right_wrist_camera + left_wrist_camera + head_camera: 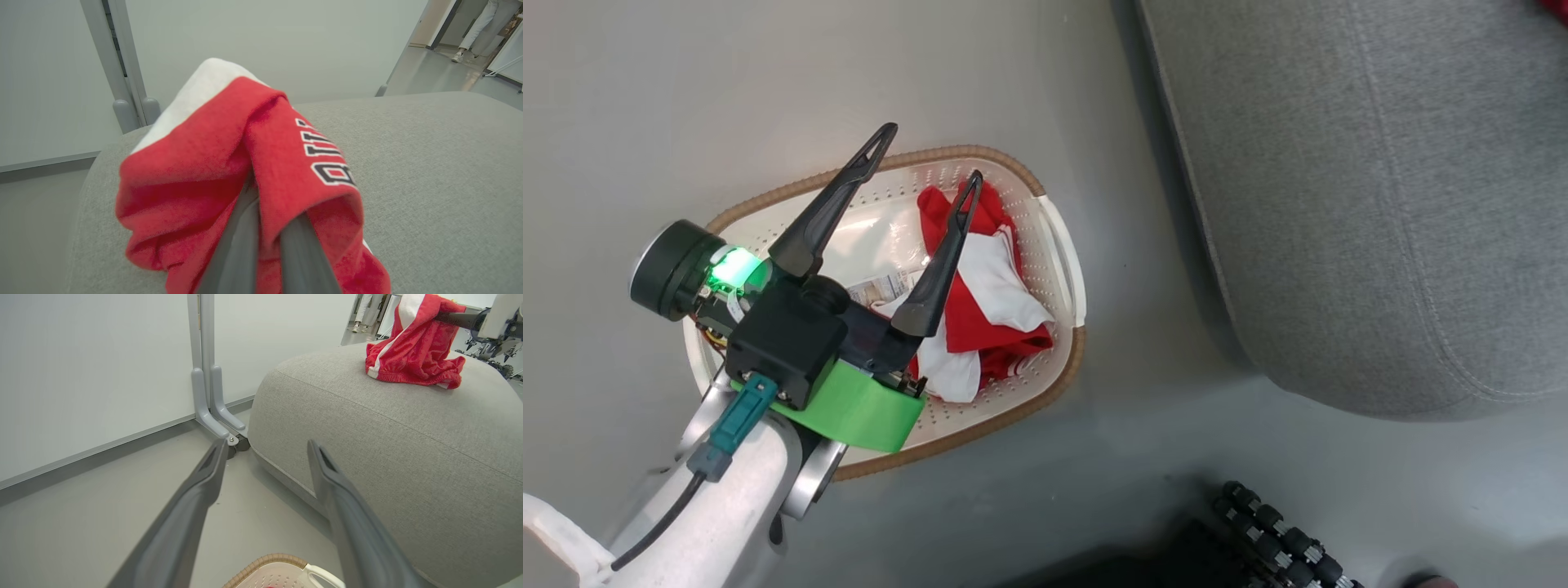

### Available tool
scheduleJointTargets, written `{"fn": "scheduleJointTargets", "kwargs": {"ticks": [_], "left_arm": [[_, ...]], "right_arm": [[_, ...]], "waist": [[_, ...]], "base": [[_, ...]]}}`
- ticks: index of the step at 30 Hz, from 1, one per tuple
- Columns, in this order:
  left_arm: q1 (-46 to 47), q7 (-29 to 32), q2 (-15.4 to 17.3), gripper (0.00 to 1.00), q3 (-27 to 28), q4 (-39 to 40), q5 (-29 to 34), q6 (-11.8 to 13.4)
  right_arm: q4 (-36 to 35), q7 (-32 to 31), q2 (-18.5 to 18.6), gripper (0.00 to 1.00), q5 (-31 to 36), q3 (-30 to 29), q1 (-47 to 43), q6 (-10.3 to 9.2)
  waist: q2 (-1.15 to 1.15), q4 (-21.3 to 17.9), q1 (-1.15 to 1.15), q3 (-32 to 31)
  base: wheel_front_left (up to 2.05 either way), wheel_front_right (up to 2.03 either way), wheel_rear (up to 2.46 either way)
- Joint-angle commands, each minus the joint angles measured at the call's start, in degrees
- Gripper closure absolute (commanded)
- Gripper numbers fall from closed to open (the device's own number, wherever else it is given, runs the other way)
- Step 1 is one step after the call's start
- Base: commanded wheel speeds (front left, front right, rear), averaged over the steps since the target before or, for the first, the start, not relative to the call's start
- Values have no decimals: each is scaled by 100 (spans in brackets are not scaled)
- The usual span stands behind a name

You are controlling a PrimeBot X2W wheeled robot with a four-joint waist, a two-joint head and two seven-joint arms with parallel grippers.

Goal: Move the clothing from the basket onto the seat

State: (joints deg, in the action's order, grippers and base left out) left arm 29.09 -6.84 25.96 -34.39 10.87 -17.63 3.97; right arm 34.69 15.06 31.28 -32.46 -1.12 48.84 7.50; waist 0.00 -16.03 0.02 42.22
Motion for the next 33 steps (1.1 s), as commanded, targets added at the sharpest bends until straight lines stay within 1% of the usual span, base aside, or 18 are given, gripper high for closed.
{"fn": "scheduleJointTargets", "kwargs": {"ticks": [1, 4, 5, 6, 7, 11, 13, 18, 21, 23, 27, 33], "left_arm": [[117, -59, -40, 0, 18, -38, -31, -17], [73, -225, -152, 0, 32, -130, -152, -4], [52, -262, -172, 0, 35, -164, -183, -6], [27, -314, -190, 0, 40, -224, -206, -11], [6, -349, -213, 0, 49, -275, -210, 1], [-130, -527, -318, 0, 98, -556, -271, 111], [-209, -616, -435, 0, 158, -731, -331, 197], [-569, -770, -733, 0, 379, -1274, -599, 440], [-803, -805, -869, 0, 472, -1631, -643, 565], [-977, -829, -986, 0, 559, -1884, -694, 625], [-1314, -837, -1222, 0, 806, -2209, -769, 580], [-1924, -836, -1619, 0, 1271, -2473, -564, 422]], "right_arm": [[116, 16, 31, 100, -37, 43, 132, -2], [322, 16, 60, 100, 8, 79, 94, -2], [351, 16, 65, 85, 27, 81, 59, -2], [378, 16, 83, 13, 90, 92, -6, -2], [382, 16, 92, 0, 134, 92, -59, -2], [125, 16, 76, 0, 392, 96, -434, -2], [-57, 16, 65, 0, 533, 3, -738, -2], [-679, 16, -257, 0, 784, -57, -1686, -2], [-999, 16, -489, 0, 929, 83, -2187, -2], [-1161, 16, -682, 0, 1013, 276, -2489, -2], [-1307, 16, -980, 0, 1045, 708, -2886, -3], [-1409, 16, -1377, 0, 1050, 1500, -3363, -3]], "waist": [[0, 345, -2, 332], [0, 402, -2, 237], [0, 415, -2, 196], [0, 431, -2, 126], [0, 445, -2, 63], [0, 498, -2, -373], [0, 556, -2, -664], [0, 663, -2, -1528], [0, 737, -2, -1978], [0, 803, -2, -2277], [0, 965, -2, -2796], [0, 1234, -2, -3540]], "base": [[0, 0, 0], [0, 0, 0], [0, 0, 0], [0, 0, 0], [0, 0, 0], [0, 0, 0], [0, 0, 0], [0, 0, 0], [0, 0, 0], [0, 0, 0], [0, 0, 0], [0, 0, 0]]}}
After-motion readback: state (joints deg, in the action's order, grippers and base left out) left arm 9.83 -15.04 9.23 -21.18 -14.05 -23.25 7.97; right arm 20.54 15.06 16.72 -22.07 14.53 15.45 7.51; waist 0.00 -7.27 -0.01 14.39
